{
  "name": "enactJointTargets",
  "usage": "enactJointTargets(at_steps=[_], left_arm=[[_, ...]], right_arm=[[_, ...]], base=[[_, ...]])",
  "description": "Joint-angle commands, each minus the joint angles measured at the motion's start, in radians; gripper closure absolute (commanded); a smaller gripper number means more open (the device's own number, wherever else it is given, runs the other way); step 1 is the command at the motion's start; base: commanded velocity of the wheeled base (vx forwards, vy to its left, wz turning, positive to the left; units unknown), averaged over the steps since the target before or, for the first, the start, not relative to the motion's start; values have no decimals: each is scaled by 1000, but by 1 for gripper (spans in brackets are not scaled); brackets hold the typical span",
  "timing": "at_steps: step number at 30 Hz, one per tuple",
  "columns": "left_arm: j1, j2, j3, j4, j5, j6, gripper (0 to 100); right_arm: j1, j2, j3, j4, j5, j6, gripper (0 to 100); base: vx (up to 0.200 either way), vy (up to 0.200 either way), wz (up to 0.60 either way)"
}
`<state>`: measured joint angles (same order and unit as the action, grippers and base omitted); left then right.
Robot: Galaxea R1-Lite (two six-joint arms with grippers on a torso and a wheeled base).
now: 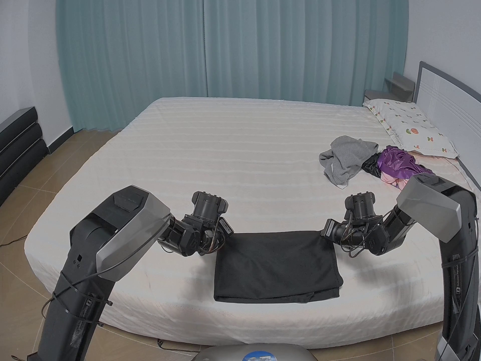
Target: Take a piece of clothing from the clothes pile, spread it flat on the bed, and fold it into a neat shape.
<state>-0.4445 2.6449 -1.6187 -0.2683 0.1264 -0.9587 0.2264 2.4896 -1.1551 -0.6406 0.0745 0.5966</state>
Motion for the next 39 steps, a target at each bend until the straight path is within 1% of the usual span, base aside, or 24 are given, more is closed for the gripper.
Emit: enactJointTargets(at_steps=[1, 5, 7, 9, 10, 12, 13, 15, 16, 17, 20, 24, 26, 28, 31, 32, 39], left_arm=[[1, -10, 5, -2, -1, -17, 0], [6, -22, 11, -2, -8, -48, 0], [10, -42, 20, -2, -7, -74, 0], [20, -68, 48, -3, -11, -84, 0], [20, -68, 48, -3, -11, -84, 0], [29, -114, 108, -17, -25, -91, 0], [29, -123, 123, -23, -28, -91, 0], [29, -154, 192, -55, -30, -91, 0], [29, -155, 195, -58, -30, -91, 0], [29, -177, 243, -88, -30, -91, 0], [27, -212, 329, -134, -30, -91, 0], [21, -244, 410, -172, -27, -92, 0], [20, -246, 411, -172, -27, -92, 0], [20, -266, 453, -192, -25, -95, 0], [20, -275, 462, -198, -21, -120, 0], [20, -276, 462, -198, -21, -123, 0], [20, -284, 471, -198, -19, -124, 0]], right_arm=[[1, -6, 12, -4, 1, 0, 0], [-10, -57, 55, -7, 10, 5, 0], [-18, -120, 124, -8, 30, 15, 0], [-22, -158, 186, -11, 67, 17, 0], [-22, -158, 186, -11, 67, 17, 0], [-28, -213, 299, -42, 113, 19, 0], [-28, -222, 324, -53, 122, 17, 0], [-28, -251, 428, -105, 157, 15, 0], [-28, -255, 440, -111, 160, 12, 0], [-28, -258, 494, -154, 174, 5, 0], [-25, -244, 566, -220, 177, 5, 0], [-27, -238, 611, -248, 179, 3, 0], [-27, -238, 611, -248, 179, 3, 0], [-22, -233, 630, -246, 180, 0, 0], [-19, -228, 646, -248, 182, -6, 0], [-19, -227, 647, -248, 183, -11, 100], [-16, -222, 658, -246, 186, -37, 100]], base=[[0, 0, 0], [0, 0, 0], [0, 0, 0], [0, 0, 0], [0, 0, 0], [0, 0, 0], [0, 0, 0], [0, 0, 0], [0, 0, 0], [0, 0, 0], [0, 0, 0], [0, 0, 0], [0, 0, 0], [0, 0, 0], [0, 0, 0], [0, 0, 0], [0, 0, 0]])
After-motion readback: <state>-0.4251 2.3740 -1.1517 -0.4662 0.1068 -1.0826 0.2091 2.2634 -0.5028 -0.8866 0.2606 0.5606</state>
